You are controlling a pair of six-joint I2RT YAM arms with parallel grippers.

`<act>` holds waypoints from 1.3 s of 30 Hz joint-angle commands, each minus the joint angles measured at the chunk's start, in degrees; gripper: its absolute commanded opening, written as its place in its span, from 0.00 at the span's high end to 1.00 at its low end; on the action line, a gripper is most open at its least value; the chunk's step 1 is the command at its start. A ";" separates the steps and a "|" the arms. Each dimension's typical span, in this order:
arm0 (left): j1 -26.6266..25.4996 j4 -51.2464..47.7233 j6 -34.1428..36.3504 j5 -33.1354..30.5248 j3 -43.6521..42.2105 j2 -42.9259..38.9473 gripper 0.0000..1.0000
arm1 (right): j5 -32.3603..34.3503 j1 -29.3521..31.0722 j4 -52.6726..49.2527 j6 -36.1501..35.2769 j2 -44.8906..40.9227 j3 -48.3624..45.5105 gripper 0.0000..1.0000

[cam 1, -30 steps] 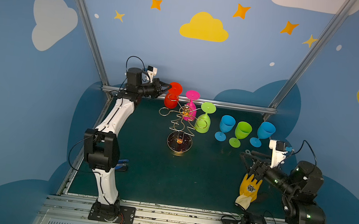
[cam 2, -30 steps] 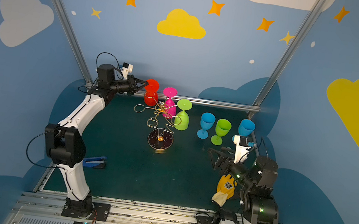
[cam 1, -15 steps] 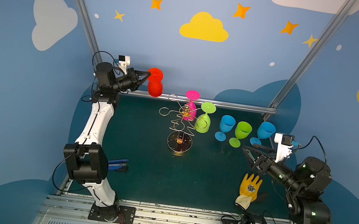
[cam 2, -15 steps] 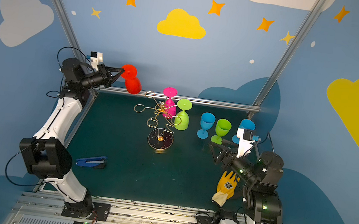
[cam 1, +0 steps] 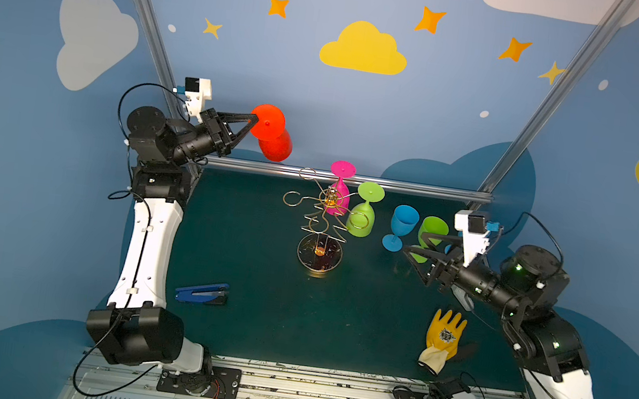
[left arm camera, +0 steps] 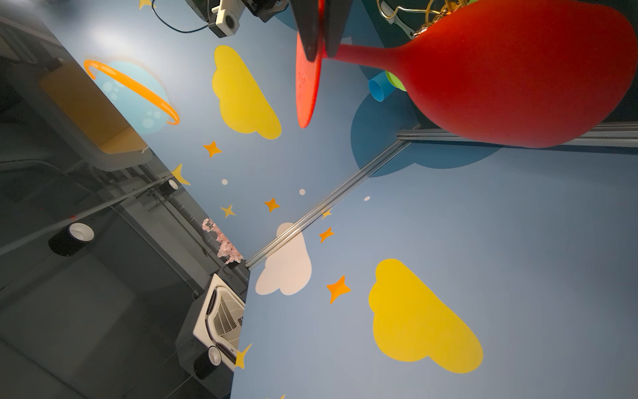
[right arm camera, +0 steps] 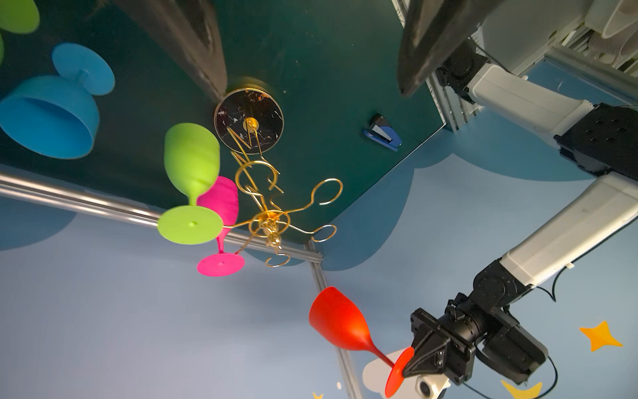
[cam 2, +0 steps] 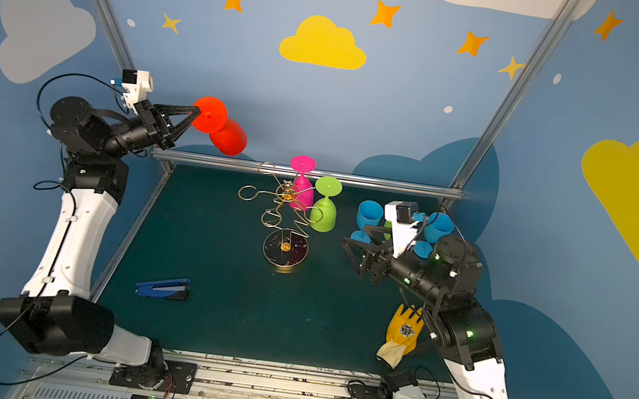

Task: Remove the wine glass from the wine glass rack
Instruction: 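Lift the red glass off the rack with the left gripper while the right gripper approaches, then hold the red glass up with the left gripper while the right gripper grasps its stem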

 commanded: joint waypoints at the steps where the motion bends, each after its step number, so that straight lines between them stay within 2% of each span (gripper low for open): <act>1: -0.03 5.04 -5.04 1.59 -1.66 -2.35 0.97 | 9.03 6.41 3.16 -6.38 3.31 2.80 0.23; 6: -2.43 5.23 -5.59 1.52 -3.89 -5.61 0.97 | 13.83 12.84 11.75 -10.81 7.75 2.94 0.20; 12: -9.56 3.62 -4.14 1.11 -5.80 -7.26 0.97 | 13.06 16.01 23.32 -17.22 12.14 2.33 0.17; 18: -12.97 2.85 -4.22 1.12 -6.68 -7.88 0.97 | 12.10 17.92 30.72 -23.31 16.35 3.49 0.13; 24: -16.04 2.57 -4.63 2.07 -7.20 -8.24 0.97 | 9.59 17.99 33.24 -25.54 21.02 6.06 0.11; 39: -20.52 5.96 -8.34 3.26 -10.82 -9.48 0.97 | 10.69 17.90 35.61 -25.92 30.04 10.13 0.11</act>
